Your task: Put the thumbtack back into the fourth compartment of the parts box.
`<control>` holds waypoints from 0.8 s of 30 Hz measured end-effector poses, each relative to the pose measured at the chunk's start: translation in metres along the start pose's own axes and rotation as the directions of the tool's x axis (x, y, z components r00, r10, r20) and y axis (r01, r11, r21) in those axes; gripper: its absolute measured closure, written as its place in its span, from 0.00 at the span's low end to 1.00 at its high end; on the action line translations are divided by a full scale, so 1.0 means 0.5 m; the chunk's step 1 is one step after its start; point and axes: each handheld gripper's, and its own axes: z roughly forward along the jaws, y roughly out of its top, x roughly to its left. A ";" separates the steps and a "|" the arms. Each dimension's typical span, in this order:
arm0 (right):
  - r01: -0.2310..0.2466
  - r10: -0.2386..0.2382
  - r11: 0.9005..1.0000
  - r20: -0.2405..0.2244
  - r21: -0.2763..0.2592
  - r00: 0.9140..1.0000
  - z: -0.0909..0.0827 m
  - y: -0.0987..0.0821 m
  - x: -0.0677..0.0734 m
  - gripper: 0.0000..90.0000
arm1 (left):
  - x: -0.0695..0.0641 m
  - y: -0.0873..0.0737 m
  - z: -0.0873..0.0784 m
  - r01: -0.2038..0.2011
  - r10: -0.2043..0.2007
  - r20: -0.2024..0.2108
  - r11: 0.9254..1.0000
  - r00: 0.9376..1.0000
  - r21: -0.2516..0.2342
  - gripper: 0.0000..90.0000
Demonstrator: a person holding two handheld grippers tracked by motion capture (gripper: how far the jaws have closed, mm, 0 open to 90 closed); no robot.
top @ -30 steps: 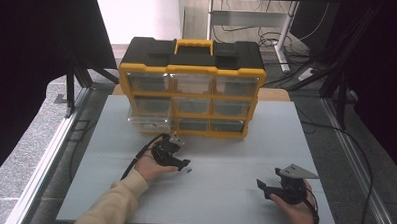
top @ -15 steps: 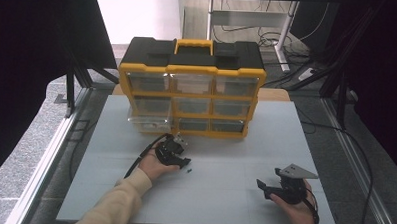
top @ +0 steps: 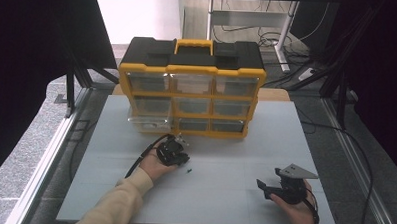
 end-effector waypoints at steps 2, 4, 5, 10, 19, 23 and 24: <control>-0.001 0.001 1.000 0.001 0.000 1.000 0.000 0.000 0.000 0.20 | -0.001 0.000 0.000 -0.001 0.001 -0.004 1.000 1.000 0.001 0.92; -0.002 0.002 1.000 0.000 -0.001 1.000 -0.001 0.000 -0.001 0.20 | -0.002 0.000 -0.001 -0.005 0.005 -0.004 1.000 1.000 0.001 0.92; -0.002 0.002 1.000 0.001 -0.001 1.000 -0.001 0.000 -0.001 0.20 | -0.003 -0.001 -0.003 -0.005 0.005 -0.001 1.000 1.000 -0.002 0.92; -0.002 0.002 1.000 0.003 -0.001 1.000 -0.001 -0.001 -0.002 0.20 | -0.006 -0.005 -0.024 0.015 -0.014 0.018 0.999 1.000 -0.040 0.93; 0.000 0.000 1.000 0.007 0.001 1.000 -0.001 0.000 0.000 0.20 | -0.008 -0.014 -0.063 0.034 -0.031 0.037 0.993 0.999 -0.109 0.99; -0.003 0.003 1.000 0.004 -0.002 1.000 -0.001 0.000 0.000 0.20 | 0.000 -0.019 -0.067 0.043 -0.039 0.032 0.993 0.999 -0.114 0.99; -0.003 0.003 1.000 0.003 -0.002 1.000 -0.001 0.000 0.000 0.20 | 0.003 -0.021 -0.069 0.041 -0.038 0.031 0.992 0.999 -0.119 0.99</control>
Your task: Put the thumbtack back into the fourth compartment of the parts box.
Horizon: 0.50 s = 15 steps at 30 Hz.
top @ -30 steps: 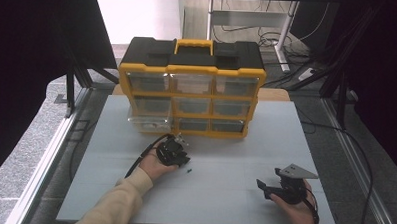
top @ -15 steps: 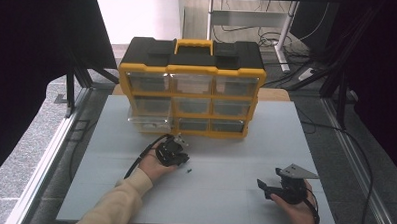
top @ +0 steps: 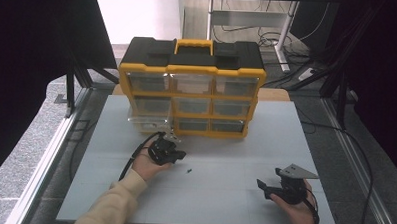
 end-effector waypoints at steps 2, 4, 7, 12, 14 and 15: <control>0.001 -0.001 1.000 -0.001 0.001 1.000 0.001 0.000 -0.001 0.20 | 0.005 -0.004 -0.007 0.008 -0.008 -0.004 1.000 1.000 -0.005 0.99; 0.000 0.000 1.000 -0.002 0.000 1.000 0.001 0.000 -0.002 0.20 | 0.009 -0.007 -0.016 0.014 -0.014 -0.005 1.000 1.000 -0.014 0.99; 0.002 -0.002 1.000 -0.002 0.001 1.000 0.001 0.000 -0.001 0.20 | 0.015 -0.016 -0.033 0.040 -0.041 -0.008 0.998 0.999 -0.042 0.99; 0.004 -0.004 1.000 0.002 0.003 1.000 0.001 0.000 0.000 0.20 | 0.023 -0.031 -0.039 0.044 -0.045 -0.005 0.998 0.999 -0.033 0.85; 0.006 -0.006 1.000 0.002 0.005 1.000 0.002 0.000 0.000 0.20 | 0.024 -0.034 -0.035 0.042 -0.042 -0.015 0.999 0.999 -0.020 0.70; 0.005 -0.005 1.000 0.001 0.004 1.000 0.001 0.000 0.000 0.20 | 0.026 -0.035 -0.033 0.037 -0.037 -0.014 0.999 0.999 -0.016 0.65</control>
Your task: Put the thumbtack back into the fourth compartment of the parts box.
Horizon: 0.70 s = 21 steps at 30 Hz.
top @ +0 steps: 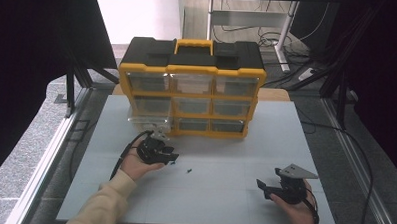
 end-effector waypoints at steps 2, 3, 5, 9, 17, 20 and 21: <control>-0.003 0.003 1.000 0.001 0.000 1.000 0.000 0.000 -0.001 0.20 | -0.001 -0.001 0.010 0.005 -0.006 0.006 1.000 1.000 0.022 0.53; -0.003 0.003 1.000 0.001 0.000 1.000 0.000 0.000 -0.001 0.20 | 0.000 -0.001 0.017 -0.014 0.014 0.004 0.998 1.000 0.055 0.51; 0.000 0.000 1.000 0.000 0.001 1.000 0.000 0.000 0.000 0.20 | -0.001 -0.003 0.033 -0.034 0.035 -0.009 0.995 0.999 0.092 0.50; -0.001 0.001 1.000 0.001 -0.001 1.000 0.000 0.000 0.000 0.20 | -0.004 -0.007 0.057 -0.052 0.056 -0.028 0.990 0.998 0.130 0.50; 0.001 -0.001 1.000 -0.001 0.001 1.000 0.000 0.000 -0.001 0.20 | -0.009 -0.005 0.059 -0.115 0.118 -0.003 0.979 0.993 0.166 0.83; -0.001 0.001 1.000 0.000 0.000 1.000 0.000 0.000 0.000 0.20 | -0.010 -0.005 0.060 -0.101 0.101 0.004 0.981 0.995 0.163 0.92; -0.001 0.001 1.000 0.000 0.000 1.000 0.000 0.000 0.000 0.20 | -0.011 -0.005 0.060 -0.093 0.094 0.001 0.982 0.996 0.164 0.92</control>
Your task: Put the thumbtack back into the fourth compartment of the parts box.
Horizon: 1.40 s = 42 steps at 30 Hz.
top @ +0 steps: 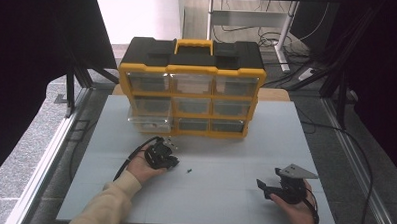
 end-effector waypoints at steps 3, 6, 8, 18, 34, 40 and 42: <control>0.000 0.000 1.000 0.001 0.000 1.000 0.000 0.000 0.000 0.20 | -0.005 0.000 -0.001 -0.012 0.012 -0.018 1.000 1.000 0.000 0.92; 0.000 0.000 1.000 0.002 0.000 1.000 -0.001 0.000 0.000 0.20 | -0.009 0.000 -0.011 -0.005 0.005 -0.013 1.000 1.000 -0.030 0.92; -0.002 0.002 1.000 -0.002 -0.003 1.000 0.000 0.000 -0.001 0.20 | -0.009 0.000 -0.021 0.002 -0.002 -0.002 0.999 1.000 -0.050 0.92; 0.000 0.000 1.000 0.002 -0.001 1.000 0.000 0.000 0.000 0.20 | -0.019 -0.005 -0.094 0.053 -0.048 0.030 0.979 0.998 -0.195 0.92; -0.005 0.005 1.000 0.001 -0.004 1.000 -0.001 0.000 0.000 0.20 | -0.039 0.023 -0.267 0.058 -0.043 0.043 0.884 0.998 -0.463 0.92; -0.004 0.004 1.000 0.002 -0.005 1.000 -0.001 0.000 -0.001 0.20 | -0.032 0.037 -0.312 0.060 -0.057 0.021 0.858 0.998 -0.510 0.92; -0.004 0.004 1.000 0.001 -0.005 1.000 -0.001 0.000 -0.001 0.20 | -0.026 0.041 -0.324 0.067 -0.069 0.016 0.852 0.997 -0.519 0.92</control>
